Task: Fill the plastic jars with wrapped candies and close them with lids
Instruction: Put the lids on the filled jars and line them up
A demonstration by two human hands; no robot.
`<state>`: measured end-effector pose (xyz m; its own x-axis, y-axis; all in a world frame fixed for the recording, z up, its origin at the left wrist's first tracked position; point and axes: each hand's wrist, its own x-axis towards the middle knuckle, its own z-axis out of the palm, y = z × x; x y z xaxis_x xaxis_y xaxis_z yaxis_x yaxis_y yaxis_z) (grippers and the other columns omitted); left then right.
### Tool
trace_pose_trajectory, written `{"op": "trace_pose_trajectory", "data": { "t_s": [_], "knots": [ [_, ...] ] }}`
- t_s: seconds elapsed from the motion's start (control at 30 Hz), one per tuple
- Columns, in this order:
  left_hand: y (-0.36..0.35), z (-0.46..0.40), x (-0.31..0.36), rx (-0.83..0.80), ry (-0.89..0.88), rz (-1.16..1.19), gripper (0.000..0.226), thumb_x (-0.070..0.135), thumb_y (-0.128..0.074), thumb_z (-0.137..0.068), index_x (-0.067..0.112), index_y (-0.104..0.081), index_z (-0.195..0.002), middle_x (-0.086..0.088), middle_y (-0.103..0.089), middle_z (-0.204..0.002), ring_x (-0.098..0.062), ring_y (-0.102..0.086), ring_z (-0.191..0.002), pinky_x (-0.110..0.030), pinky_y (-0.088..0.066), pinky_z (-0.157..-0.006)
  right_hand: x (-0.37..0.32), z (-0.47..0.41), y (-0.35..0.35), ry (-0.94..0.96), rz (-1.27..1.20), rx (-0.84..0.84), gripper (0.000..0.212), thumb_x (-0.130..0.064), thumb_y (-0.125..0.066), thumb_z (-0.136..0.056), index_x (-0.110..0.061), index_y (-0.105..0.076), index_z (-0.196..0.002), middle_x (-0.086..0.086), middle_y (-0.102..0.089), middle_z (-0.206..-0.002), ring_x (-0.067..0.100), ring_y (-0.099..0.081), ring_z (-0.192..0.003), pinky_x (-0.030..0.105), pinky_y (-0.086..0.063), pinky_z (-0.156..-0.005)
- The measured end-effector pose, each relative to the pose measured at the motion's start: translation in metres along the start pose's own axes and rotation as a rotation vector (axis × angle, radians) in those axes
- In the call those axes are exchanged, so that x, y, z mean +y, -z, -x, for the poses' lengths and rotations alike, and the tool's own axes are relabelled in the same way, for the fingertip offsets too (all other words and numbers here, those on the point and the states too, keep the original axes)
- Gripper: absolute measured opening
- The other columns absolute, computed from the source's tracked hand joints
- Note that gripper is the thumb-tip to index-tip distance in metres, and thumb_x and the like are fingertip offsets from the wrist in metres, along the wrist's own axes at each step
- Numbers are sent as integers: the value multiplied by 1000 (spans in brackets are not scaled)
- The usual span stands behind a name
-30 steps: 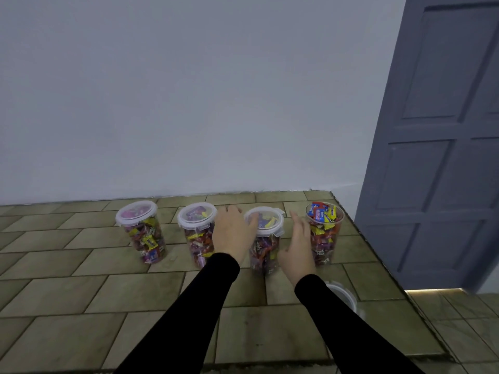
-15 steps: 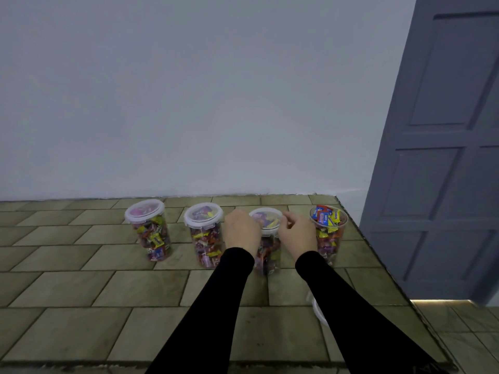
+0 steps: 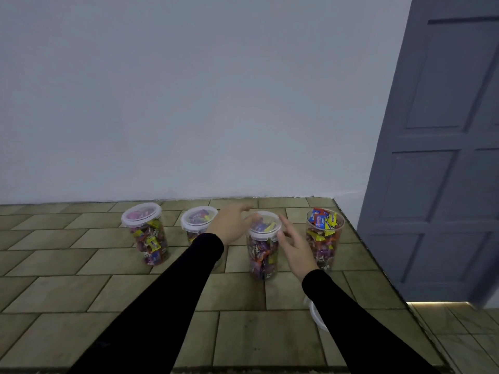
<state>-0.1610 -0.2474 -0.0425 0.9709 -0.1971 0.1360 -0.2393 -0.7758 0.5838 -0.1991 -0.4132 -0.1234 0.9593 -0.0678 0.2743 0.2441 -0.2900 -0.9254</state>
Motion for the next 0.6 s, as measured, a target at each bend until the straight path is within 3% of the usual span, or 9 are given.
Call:
{"op": "trace_pose_trajectory", "data": {
  "t_s": [0.07,0.13,0.23,0.43,0.6],
  "knots": [
    [-2,-6,-1,3,35,74,38,39,-64,-89,17,-65,-120,-10,-63,-125,-21,-56,-117,-32,-42,-98,1,-1,2,10,41,-7,45,-32,-50,-97,-35,-38,-140,5,-49,-141,16,-43,-132,44,-37,-111],
    [-5,-10,-4,22,91,229,30,32,-74,-82,17,-71,-108,-4,-69,-112,-17,-61,-108,-27,-44,-89,0,-2,3,22,63,0,45,-27,-52,-97,-38,-37,-138,4,-50,-140,15,-44,-131,43,-38,-109],
    [-7,-12,-9,-4,144,405,30,28,-78,-79,17,-72,-106,0,-71,-105,-10,-62,-96,-19,-42,-76,3,-3,3,34,52,12,46,-27,-53,-96,-37,-39,-139,-1,-48,-143,12,-42,-133,42,-37,-110],
    [-17,-13,-14,44,173,561,33,21,-77,-80,13,-71,-111,-1,-70,-106,-9,-60,-97,-15,-41,-79,12,-6,-2,35,-75,54,45,-17,-56,-95,-26,-46,-138,-5,-45,-145,4,-39,-134,32,-34,-112],
    [-22,-15,-15,93,178,556,28,23,-75,-82,14,-72,-108,-3,-71,-107,-10,-62,-96,-20,-43,-82,13,-12,-4,-10,-114,33,47,-18,-57,-95,-34,-43,-136,-3,-49,-143,10,-45,-131,32,-40,-107]
  ]
}}
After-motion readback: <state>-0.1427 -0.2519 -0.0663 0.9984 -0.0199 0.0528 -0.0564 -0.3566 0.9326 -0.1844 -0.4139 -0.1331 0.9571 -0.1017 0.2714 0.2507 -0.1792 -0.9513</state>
